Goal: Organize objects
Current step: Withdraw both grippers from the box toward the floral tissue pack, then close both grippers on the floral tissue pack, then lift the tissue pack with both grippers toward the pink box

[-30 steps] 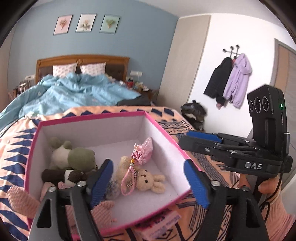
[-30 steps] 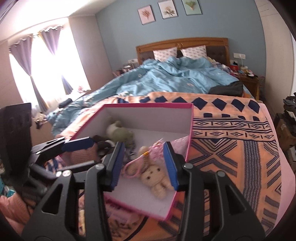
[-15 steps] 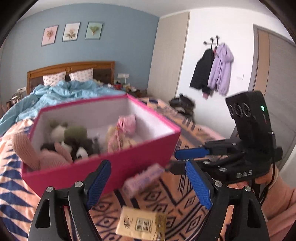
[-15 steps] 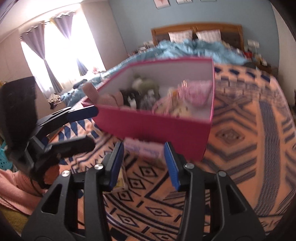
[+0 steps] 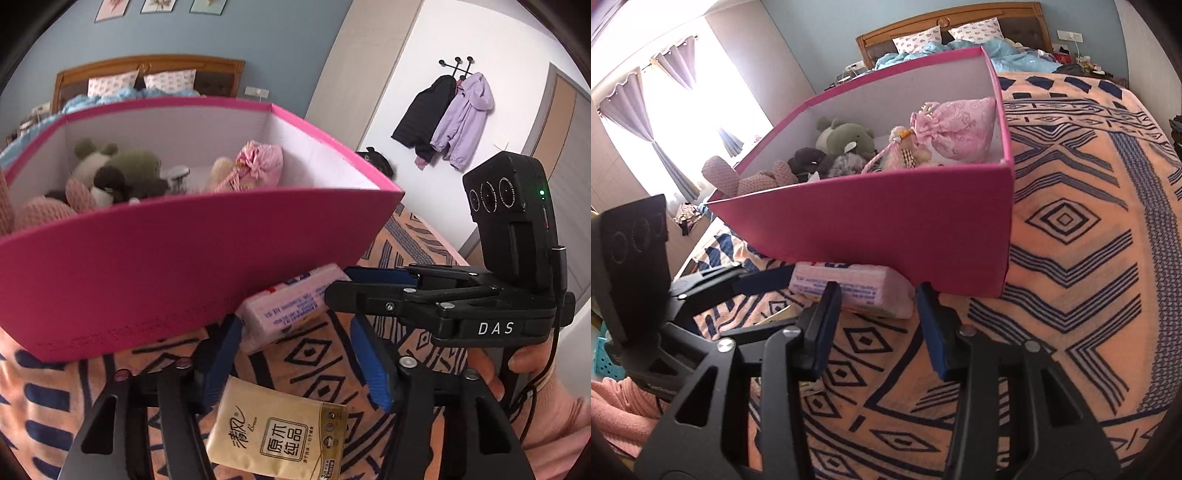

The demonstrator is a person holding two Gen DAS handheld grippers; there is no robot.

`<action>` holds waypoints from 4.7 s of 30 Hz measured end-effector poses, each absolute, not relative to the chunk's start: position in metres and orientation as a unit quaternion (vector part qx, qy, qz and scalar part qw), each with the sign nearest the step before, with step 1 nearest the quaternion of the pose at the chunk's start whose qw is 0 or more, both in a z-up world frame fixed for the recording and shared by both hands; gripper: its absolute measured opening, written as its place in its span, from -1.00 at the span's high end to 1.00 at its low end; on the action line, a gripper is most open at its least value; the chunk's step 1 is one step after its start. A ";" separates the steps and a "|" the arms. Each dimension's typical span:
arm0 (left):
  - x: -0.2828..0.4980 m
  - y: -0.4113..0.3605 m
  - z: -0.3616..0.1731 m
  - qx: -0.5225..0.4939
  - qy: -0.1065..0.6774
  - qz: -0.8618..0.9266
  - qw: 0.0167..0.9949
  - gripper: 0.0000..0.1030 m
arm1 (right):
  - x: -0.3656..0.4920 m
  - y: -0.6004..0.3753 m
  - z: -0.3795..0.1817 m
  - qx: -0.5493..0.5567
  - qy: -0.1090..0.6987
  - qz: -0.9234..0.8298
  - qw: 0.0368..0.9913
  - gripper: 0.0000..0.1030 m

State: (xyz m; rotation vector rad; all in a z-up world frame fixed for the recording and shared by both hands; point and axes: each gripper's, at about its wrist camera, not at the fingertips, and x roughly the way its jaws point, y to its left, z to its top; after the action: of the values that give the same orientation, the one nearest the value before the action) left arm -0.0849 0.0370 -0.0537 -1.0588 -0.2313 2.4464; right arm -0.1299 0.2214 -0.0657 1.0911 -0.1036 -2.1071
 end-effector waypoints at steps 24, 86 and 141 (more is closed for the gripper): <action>-0.068 0.059 -0.065 -0.421 -0.068 0.862 0.275 -0.04 | -0.096 0.261 -0.078 0.436 -0.044 -0.817 0.375 0.19; -0.044 0.069 -0.004 -0.348 -0.045 0.890 0.292 0.19 | -0.058 0.258 -0.027 0.365 -0.055 -0.845 0.386 0.20; -0.049 0.059 0.030 -0.300 -0.037 0.912 0.277 0.19 | -0.061 0.254 0.013 0.312 -0.048 -0.859 0.403 0.20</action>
State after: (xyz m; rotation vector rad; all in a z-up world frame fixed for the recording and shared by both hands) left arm -0.0488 0.0588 0.0298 -0.8048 -0.0987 2.4491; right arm -0.0606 0.2539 0.0133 0.7873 -0.1207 -2.1712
